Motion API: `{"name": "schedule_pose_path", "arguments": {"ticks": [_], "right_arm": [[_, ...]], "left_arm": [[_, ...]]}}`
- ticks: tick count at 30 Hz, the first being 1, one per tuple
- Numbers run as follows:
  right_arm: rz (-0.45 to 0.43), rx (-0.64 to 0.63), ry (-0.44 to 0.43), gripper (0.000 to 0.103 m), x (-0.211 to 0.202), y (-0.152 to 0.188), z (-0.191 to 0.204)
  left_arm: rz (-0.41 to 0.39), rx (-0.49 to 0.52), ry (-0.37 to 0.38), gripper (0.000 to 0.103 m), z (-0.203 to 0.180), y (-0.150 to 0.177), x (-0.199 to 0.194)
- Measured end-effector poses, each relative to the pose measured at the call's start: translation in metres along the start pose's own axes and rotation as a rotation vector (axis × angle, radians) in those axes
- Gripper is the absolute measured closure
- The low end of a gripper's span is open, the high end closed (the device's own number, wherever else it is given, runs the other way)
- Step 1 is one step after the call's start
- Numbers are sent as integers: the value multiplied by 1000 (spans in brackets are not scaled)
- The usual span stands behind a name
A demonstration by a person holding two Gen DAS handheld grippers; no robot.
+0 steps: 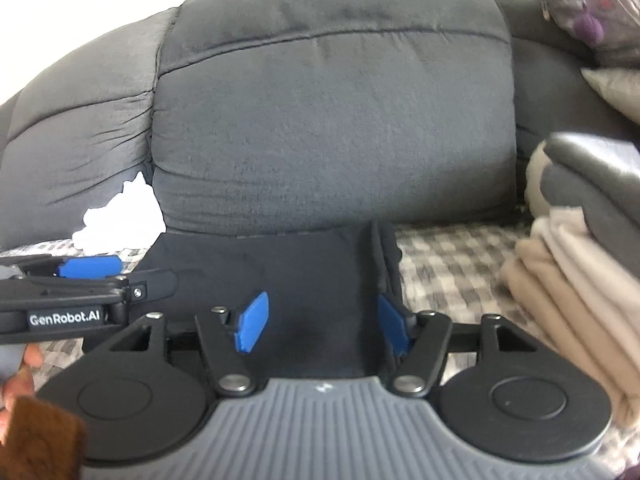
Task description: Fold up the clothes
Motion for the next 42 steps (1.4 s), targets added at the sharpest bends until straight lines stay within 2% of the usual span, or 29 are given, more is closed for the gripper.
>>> {"name": "schedule_pose_path", "arguments": {"ticks": [5,6,7,11,16,32,42], "right_arm": [[31,17,7,19,-1,14,1],[33,13,9,12,0,16,2],[35,9,11,0,0,19,2],[41,1,16,0,3,25,2],[53,44,14,0,6,29,-4],[89,121,-21,0,12,36,-14],[93,118,-18,0,12,37,-14]], "left_arm": [[3,-1,-25,4,-4,4,-5],[6,4,-35,1,-5,6,-5],[12,7,-48,1,-5,7,-5],[47,5,-95,0,-2,12,0],[68,-13,-121,0,4,15,5],[90,3,-153,0,6,21,9],[95,13,-162,0,5,24,10]]}}
Point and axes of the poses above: each gripper's, at about its wrist camera, not at the fingertips, and x roughly the way its jaws point, z to its left, y to its underside, the point moved 9 cm from there along x, roughly the way its jaws point
